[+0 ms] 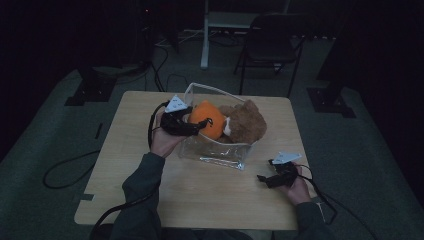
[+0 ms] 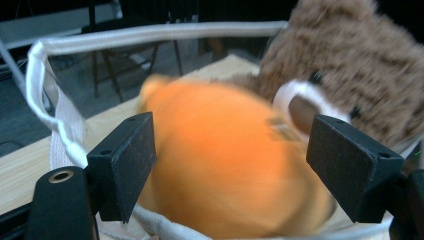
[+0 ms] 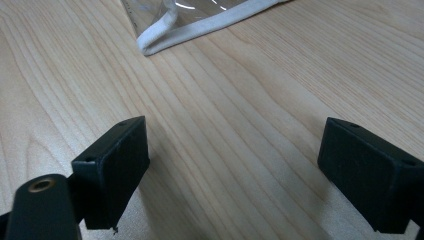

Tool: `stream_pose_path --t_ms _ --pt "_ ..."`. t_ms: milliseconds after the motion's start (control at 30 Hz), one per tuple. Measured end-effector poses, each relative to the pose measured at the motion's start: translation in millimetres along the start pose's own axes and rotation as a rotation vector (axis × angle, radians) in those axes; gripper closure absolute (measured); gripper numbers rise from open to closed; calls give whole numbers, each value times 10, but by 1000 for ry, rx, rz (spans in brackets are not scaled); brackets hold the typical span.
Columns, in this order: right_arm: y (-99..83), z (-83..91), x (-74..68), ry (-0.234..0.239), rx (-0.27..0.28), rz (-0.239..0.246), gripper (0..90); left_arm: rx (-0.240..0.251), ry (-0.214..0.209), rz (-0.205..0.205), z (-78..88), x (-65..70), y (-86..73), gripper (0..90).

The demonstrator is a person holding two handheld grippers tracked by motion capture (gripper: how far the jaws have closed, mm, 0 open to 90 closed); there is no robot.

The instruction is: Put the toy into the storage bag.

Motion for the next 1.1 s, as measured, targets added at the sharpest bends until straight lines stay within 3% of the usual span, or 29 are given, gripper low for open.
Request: stream_pose_path --t_ms 600,1100 --pt "0 0 -3 2 0 -2 123 79 82 38 287 -194 60 208" --pt "0 0 -1 0 0 -1 123 105 139 120 558 -467 -205 208"
Point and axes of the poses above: each handheld gripper's, and its own axes: z roughly backward along the jaws, y roughly out of its top, x roughly to its right, the point moved 5 cm from there along -z, roughly forward along the jaws, and after that the axes turned 1 degree about -z, right-handed, at the moved point
